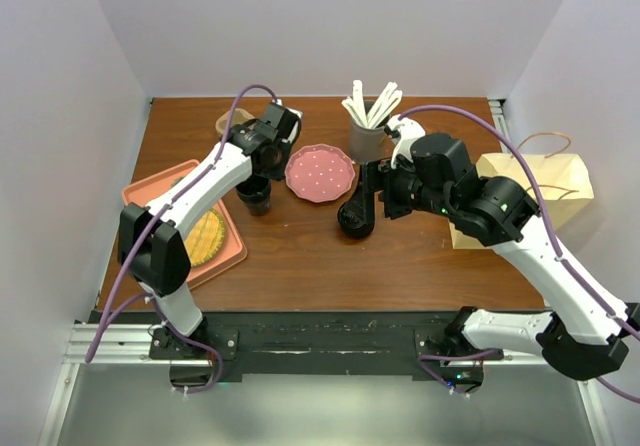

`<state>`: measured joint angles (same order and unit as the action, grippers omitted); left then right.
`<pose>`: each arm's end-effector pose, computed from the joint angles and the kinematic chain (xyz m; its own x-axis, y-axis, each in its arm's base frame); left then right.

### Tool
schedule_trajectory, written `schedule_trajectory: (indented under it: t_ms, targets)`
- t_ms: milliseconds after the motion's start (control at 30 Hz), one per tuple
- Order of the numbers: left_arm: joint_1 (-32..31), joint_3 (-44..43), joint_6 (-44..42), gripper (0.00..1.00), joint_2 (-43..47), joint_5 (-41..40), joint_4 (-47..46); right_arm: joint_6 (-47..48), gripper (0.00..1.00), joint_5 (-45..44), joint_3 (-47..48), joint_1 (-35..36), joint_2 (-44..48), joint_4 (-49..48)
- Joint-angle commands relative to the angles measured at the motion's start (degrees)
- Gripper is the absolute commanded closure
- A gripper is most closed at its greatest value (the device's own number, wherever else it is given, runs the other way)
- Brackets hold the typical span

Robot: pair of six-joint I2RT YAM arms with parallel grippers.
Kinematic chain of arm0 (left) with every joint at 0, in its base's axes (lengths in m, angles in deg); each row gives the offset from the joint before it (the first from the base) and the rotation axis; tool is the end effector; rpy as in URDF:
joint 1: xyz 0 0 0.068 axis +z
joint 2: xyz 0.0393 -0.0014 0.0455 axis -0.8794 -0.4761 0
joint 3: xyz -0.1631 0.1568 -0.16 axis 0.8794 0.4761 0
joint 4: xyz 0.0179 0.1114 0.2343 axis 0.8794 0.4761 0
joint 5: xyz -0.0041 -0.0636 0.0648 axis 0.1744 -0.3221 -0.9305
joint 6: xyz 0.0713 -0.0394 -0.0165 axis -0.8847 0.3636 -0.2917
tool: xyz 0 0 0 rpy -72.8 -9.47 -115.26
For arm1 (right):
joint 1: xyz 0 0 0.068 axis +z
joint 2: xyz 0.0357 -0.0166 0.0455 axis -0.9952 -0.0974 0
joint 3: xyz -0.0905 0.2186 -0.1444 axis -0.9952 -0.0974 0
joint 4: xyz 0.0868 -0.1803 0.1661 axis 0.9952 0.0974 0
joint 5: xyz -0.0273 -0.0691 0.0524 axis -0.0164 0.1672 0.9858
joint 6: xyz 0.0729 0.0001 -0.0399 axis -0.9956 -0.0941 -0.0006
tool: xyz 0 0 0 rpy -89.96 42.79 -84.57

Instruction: Pack the takeout coffee

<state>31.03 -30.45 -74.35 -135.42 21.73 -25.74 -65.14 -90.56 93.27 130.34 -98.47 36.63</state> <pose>0.3436 -0.1801 0.2830 -0.7893 0.2299 -0.5693 0.2052 0.9727 0.1084 0.1653 0.1695 0.4291 -0.6574 -0.0129 -0.7535 -0.4583 0.8005 0.3861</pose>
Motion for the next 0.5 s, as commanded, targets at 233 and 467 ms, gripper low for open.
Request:
schedule_trajectory:
  t_ms: [233,467]
  targets:
    - [1.0,1.3,-2.5,0.76,-0.2,-0.4,-1.8,2.0,0.13,-1.0,3.2,0.3,-0.4,0.3]
    - [1.4,3.6,-2.6,0.77,-0.2,0.2,-2.6,1.7,0.13,-1.3,3.0,0.2,-0.1,0.5]
